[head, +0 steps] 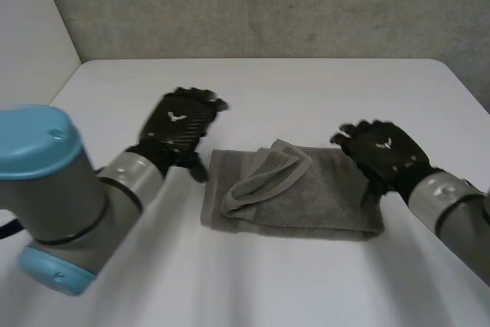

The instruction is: Fold the towel.

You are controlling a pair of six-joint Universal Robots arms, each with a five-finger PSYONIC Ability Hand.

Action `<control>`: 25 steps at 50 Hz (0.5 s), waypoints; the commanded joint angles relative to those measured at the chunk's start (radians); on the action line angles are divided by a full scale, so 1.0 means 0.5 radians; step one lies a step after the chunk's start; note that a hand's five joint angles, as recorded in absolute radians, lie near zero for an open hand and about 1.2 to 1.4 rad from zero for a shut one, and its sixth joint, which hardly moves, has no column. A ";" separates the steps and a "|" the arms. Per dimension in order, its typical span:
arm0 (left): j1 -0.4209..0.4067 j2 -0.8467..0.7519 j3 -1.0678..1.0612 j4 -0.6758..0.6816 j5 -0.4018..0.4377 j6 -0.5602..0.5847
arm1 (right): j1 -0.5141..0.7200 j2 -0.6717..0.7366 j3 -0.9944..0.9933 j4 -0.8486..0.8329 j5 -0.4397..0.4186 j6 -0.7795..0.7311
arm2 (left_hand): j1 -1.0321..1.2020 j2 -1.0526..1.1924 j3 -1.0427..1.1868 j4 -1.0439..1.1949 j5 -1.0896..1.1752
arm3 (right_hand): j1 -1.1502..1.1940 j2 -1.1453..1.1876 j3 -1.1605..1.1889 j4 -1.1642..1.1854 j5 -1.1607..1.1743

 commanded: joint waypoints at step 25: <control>-0.360 -0.863 0.735 -0.117 -0.328 -0.164 | -0.187 0.225 0.263 -0.143 -0.202 -0.026 | -0.185 -0.119 -0.103 -0.117 -0.092 | 0.516 0.511 -0.086 -0.152 0.540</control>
